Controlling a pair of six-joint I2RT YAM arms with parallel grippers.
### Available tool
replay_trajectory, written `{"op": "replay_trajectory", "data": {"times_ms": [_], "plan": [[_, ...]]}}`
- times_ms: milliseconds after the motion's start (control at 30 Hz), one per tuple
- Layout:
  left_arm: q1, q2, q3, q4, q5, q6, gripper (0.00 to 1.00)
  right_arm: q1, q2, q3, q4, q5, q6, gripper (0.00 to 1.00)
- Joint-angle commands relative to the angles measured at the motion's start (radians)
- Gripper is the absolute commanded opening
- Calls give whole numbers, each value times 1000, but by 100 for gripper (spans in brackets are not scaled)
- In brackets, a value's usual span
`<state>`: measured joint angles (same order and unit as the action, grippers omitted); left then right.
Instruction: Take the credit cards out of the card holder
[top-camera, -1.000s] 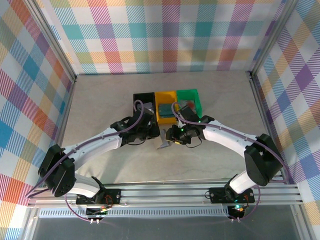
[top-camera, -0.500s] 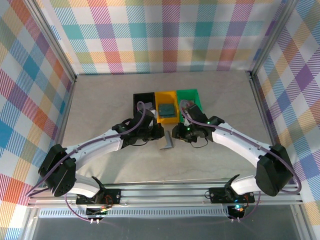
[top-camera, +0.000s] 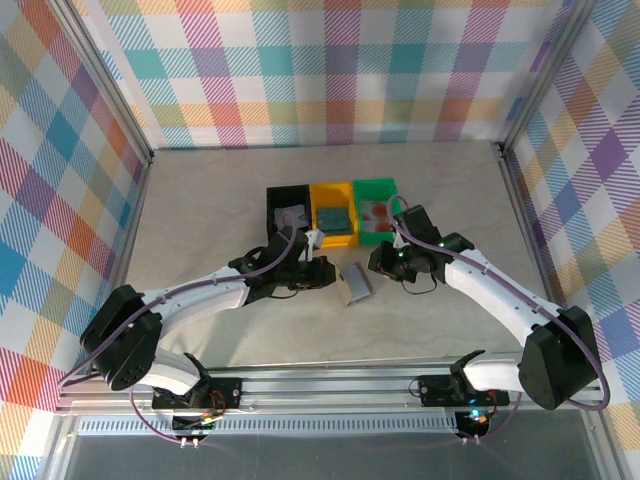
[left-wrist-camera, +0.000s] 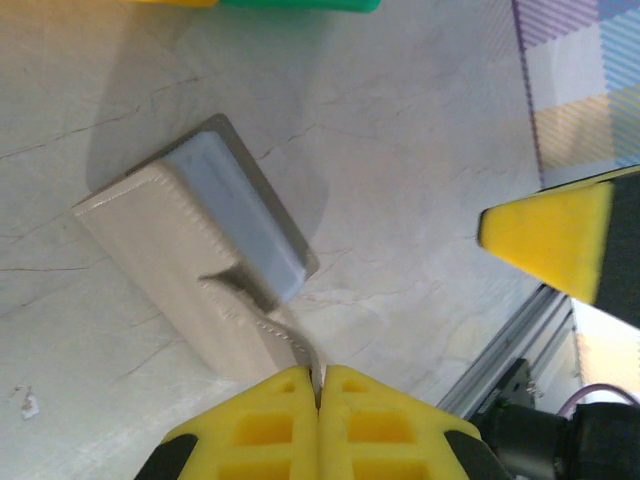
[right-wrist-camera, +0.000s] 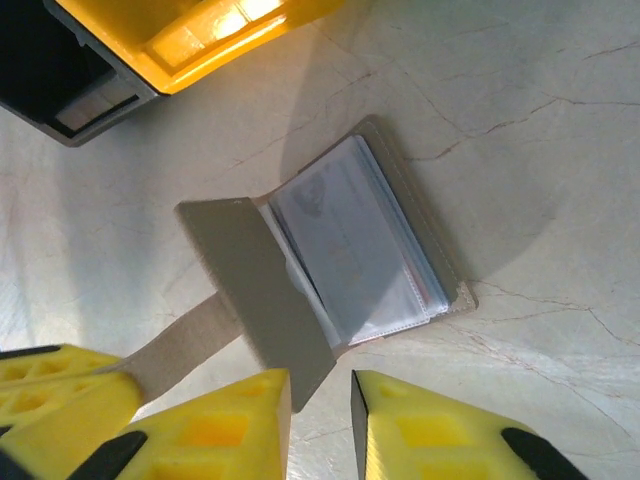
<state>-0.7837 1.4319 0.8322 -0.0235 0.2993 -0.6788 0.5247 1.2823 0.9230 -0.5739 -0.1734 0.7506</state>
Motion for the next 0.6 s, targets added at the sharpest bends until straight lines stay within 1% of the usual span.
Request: {"op": "replay_trajectory", "data": {"times_ms": [0,100,200,400,500,567], "plan": [[13,16,-29,-30,27,77,0,-2,4,-20,-10,-31,-20,22],[35,-2,-49,-89,4,120,0,-3,16,-28,-2,-38,-26,20],[61,-36,-76,-138,-14,151,0,-3,28,-44,20,-46,-33,20],[82,-93,-100,-200,-44,168,0,-2,102,-47,64,-78,-39,20],[86,-110,-101,-245,-96,174,0,-2,144,-42,87,-105,-41,21],[94,-116,-101,-321,-159,170,0,-2,163,-39,95,-102,-48,22]]}}
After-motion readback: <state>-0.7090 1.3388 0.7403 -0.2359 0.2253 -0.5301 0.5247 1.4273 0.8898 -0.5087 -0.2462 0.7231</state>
